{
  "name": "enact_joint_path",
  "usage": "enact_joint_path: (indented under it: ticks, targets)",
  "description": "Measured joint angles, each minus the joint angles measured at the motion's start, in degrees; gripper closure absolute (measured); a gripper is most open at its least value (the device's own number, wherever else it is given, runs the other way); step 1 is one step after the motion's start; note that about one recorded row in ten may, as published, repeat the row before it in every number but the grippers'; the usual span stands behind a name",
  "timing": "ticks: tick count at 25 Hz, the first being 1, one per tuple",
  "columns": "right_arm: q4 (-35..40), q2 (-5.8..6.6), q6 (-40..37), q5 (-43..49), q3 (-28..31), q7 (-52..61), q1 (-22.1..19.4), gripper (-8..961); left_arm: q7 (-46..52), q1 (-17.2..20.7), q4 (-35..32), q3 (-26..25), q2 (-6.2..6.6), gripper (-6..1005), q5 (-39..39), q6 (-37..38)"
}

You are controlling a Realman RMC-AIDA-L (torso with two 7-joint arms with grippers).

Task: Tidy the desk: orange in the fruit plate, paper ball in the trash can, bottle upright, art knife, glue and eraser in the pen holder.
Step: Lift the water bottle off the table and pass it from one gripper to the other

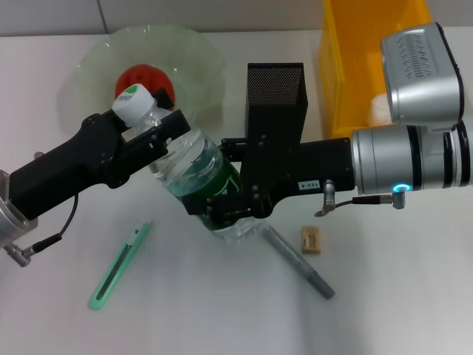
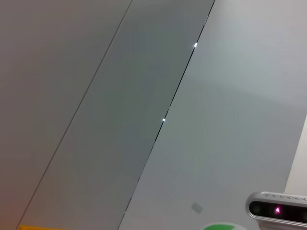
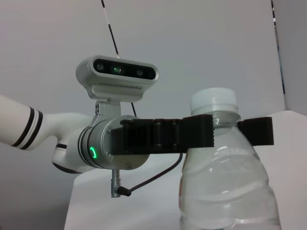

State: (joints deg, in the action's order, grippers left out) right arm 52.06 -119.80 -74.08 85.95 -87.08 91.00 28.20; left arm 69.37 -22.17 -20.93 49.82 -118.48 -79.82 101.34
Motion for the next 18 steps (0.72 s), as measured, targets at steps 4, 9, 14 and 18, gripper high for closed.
enact_joint_path:
  ticks: [4, 9, 14, 18]
  targets:
    - [-0.47, 0.0, 0.07, -0.07, -0.02, -0.06, 0.38, 188, -0.1, 0.02, 0.02, 0.01, -0.02, 432, 0.18, 0.04]
    - [-2.62, 0.01, 0.2, -1.25, -0.29, -1.42, 1.45, 181, -0.18, -0.21, 0.02, 0.01, -0.11, 451, 0.18, 0.25]
    - [-5.11, 0.01, 0.29, -4.9, -1.17, -4.2, 2.19, 168, -0.27, -0.33, 0.11, 0.0, -0.24, 504, 0.34, 0.26]
    - [-5.94, 0.01, 0.3, -5.84, -1.26, -5.36, 2.51, 158, -0.29, -0.47, 0.2, -0.01, -0.26, 547, 0.4, 0.19]
